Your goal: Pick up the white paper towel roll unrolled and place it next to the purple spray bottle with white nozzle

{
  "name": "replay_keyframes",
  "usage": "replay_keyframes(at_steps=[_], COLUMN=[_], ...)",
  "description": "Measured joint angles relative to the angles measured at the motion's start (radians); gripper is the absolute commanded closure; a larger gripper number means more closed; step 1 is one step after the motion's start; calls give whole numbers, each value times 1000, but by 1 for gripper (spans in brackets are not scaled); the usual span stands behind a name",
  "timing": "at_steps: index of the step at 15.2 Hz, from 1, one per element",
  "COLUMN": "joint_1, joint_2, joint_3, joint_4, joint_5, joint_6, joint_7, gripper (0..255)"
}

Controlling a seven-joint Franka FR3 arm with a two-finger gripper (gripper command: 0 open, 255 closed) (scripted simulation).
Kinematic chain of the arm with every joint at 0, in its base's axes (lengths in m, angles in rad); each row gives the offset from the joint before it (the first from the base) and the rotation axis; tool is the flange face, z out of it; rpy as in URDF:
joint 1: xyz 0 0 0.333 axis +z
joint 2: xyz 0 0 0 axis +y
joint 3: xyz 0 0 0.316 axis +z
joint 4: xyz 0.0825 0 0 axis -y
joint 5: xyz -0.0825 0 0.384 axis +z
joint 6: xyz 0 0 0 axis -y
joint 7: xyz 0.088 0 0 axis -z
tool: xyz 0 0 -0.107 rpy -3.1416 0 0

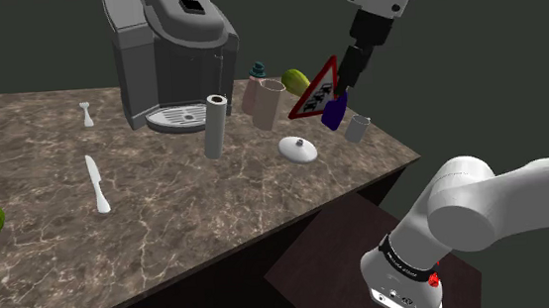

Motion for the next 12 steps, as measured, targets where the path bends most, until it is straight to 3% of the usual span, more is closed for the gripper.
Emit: replay_keyframes(at_steps=[3,12], joint_1=[2,0], joint_2=[28,272], joint_3=[17,119], joint_4=[-7,32], joint_5=[10,40], joint_6=[43,316], joint_7=[29,220], gripper=[0,0])
